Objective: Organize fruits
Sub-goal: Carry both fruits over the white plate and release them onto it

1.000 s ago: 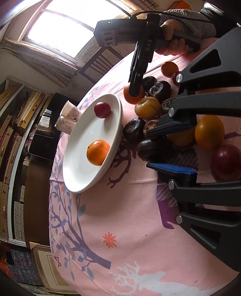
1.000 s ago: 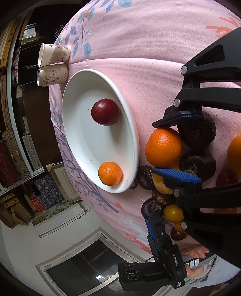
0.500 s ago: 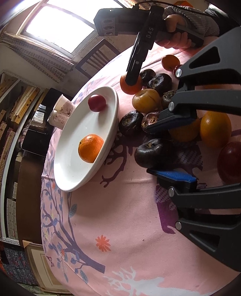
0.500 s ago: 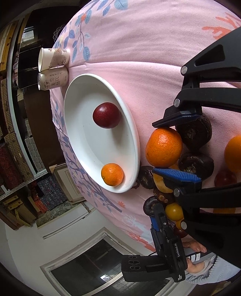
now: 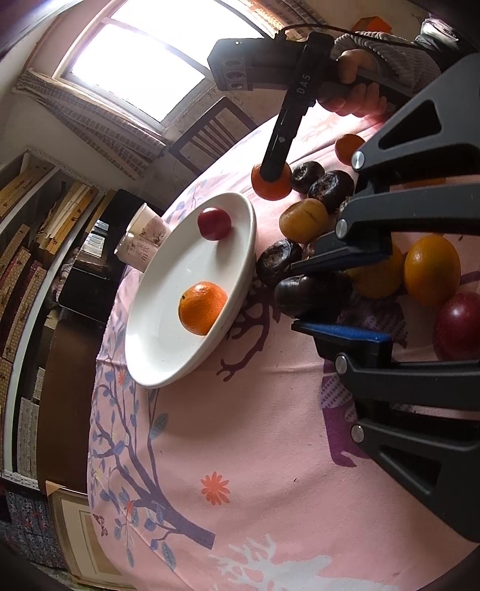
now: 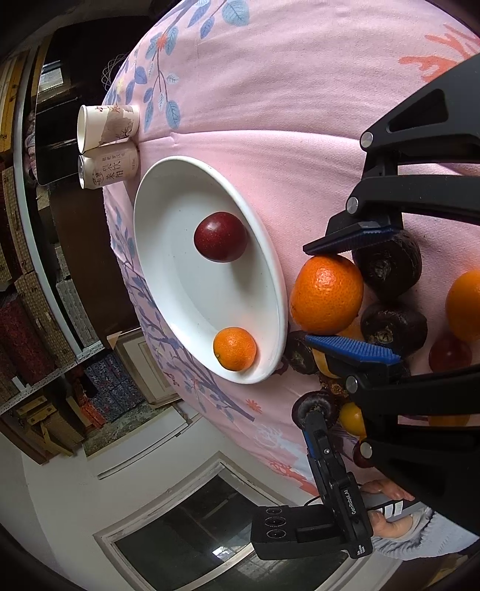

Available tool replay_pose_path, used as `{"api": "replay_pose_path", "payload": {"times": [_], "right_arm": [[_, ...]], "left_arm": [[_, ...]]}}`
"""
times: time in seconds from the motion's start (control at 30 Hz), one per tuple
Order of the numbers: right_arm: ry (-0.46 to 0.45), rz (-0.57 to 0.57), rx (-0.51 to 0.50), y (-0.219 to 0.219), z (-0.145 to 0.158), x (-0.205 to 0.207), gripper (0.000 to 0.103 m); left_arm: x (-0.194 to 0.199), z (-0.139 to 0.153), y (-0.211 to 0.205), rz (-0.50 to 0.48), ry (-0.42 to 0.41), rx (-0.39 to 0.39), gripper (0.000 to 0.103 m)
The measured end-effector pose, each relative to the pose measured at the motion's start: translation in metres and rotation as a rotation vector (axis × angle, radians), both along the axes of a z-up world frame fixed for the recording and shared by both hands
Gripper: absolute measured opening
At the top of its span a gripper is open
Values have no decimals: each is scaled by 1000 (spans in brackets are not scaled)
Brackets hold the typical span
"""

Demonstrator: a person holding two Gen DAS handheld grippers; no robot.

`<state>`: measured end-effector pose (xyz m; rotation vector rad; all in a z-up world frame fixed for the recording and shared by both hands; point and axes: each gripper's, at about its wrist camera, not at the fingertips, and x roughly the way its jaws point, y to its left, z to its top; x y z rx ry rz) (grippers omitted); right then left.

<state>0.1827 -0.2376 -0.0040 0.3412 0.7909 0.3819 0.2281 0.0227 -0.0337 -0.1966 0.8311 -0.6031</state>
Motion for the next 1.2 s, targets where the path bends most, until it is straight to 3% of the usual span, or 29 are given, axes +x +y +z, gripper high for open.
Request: {"api": "replay_pose_path", "payload": {"times": [0.27,0.37,0.5,0.7,0.83,0.87,0.93,1.0,1.2], "right_arm": [[-54,-41,57,-16,16,-4,44],[-53,-65,90,-24,26,10,44],[-58,-108,60,-30,38,43,44],[-13,-110,16,-21,28,101,44],[8,-97,-23,-12,18,119,47],[8,-95,-18,-13,16,118,47],[0,-97,-2,-16,18,116,51],[-13,-105,7,-18,22,112,52],[-4,-130,53,-28,21,90,58]], "left_arm": [[6,20,10,42,-26,-54,25],[25,37,6,63,-50,-32,25],[58,53,-11,74,-78,12,24],[103,46,-31,106,-79,51,24],[118,32,-41,103,-59,84,25],[119,29,-43,98,-54,98,28],[116,29,-42,92,-45,92,47],[111,33,-38,100,-72,81,54],[94,40,-26,113,-84,71,62]]}}
